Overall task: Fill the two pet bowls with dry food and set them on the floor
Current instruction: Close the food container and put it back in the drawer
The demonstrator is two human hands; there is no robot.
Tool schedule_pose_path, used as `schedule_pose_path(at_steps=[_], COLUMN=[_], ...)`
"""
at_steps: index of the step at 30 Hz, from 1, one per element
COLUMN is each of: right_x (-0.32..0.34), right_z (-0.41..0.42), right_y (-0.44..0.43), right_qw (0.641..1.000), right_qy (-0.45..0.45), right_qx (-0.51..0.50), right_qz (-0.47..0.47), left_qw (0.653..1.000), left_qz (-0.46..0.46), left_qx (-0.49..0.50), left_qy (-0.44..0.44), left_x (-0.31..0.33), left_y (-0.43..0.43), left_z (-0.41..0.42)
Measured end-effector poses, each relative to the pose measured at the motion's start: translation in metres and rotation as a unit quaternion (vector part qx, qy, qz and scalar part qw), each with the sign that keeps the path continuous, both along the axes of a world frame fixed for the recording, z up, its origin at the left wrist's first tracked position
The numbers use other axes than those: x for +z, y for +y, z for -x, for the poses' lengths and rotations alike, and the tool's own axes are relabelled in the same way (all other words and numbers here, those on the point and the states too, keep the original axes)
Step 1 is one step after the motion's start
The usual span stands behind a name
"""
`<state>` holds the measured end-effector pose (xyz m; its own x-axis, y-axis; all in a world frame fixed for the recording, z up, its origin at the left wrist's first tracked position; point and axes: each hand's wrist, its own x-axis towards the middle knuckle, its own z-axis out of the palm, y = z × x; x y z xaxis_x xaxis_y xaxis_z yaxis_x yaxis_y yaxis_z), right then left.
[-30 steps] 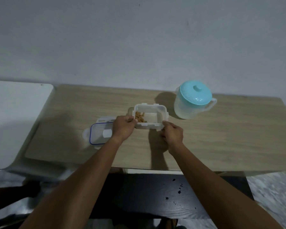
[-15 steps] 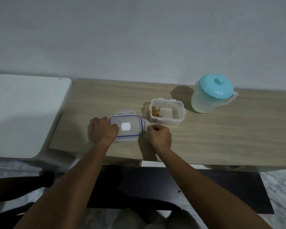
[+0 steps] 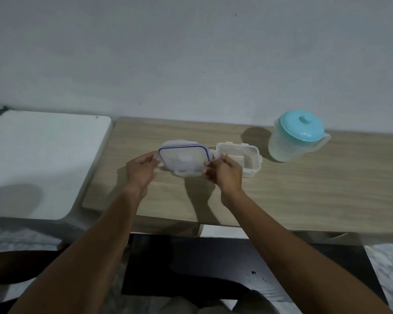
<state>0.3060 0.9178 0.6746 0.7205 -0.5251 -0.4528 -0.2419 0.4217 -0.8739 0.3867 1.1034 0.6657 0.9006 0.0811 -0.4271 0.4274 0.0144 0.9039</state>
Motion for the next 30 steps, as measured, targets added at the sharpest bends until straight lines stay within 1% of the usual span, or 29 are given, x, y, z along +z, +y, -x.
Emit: schedule_pose_path(at_steps=[2,4,6,7,8,10,12,14,15,17,19,22,27,30], right_x=[0.020,0.031,0.034,0.032,0.029,0.023,0.016,0.009,0.005,-0.003,-0.011,-0.019,-0.025,-0.028], right_z=[-0.008,-0.009,-0.004,0.000,0.004,0.012,0.018,0.023,0.024,0.026,0.025,0.021,0.016,0.015], right_y=[-0.016,-0.037,-0.063,-0.075,-0.087,-0.108,-0.124,-0.137,-0.143,-0.151,-0.154,-0.155,-0.155,-0.153], right_qw=[0.996,0.992,0.992,0.994,0.995,0.995,0.993,0.991,0.990,0.987,0.984,0.981,0.976,0.966], right_qy=[-0.031,-0.051,-0.054,-0.047,-0.040,-0.032,-0.019,-0.010,-0.001,0.023,0.036,0.045,0.055,0.061], right_qx=[-0.047,-0.071,-0.087,-0.089,-0.087,-0.084,-0.080,-0.071,-0.065,-0.054,-0.046,-0.034,-0.028,-0.030], right_qz=[-0.063,-0.092,-0.075,-0.048,-0.017,0.043,0.083,0.109,0.125,0.151,0.167,0.185,0.209,0.248], left_qw=[0.995,0.979,0.964,0.961,0.963,0.977,0.988,0.990,0.988,0.984,0.983,0.988,0.985,0.983], left_qz=[0.096,0.196,0.257,0.268,0.263,0.208,0.127,0.036,-0.004,-0.060,-0.084,-0.106,-0.131,-0.140], left_qx=[-0.027,-0.051,-0.060,-0.058,-0.055,-0.052,-0.055,-0.071,-0.088,-0.121,-0.128,-0.082,-0.077,-0.075], left_qy=[0.005,0.021,0.042,0.045,0.037,-0.006,-0.062,-0.112,-0.125,-0.119,-0.099,-0.072,-0.078,-0.088], left_x=[0.014,0.026,0.032,0.033,0.033,0.029,0.021,0.015,0.012,0.007,0.000,-0.009,-0.013,-0.014], left_y=[-0.014,-0.033,-0.058,-0.069,-0.081,-0.107,-0.125,-0.137,-0.140,-0.145,-0.147,-0.148,-0.153,-0.158], left_z=[-0.004,-0.008,-0.010,-0.008,-0.006,-0.001,0.004,0.004,0.004,0.005,0.006,0.005,0.001,0.002])
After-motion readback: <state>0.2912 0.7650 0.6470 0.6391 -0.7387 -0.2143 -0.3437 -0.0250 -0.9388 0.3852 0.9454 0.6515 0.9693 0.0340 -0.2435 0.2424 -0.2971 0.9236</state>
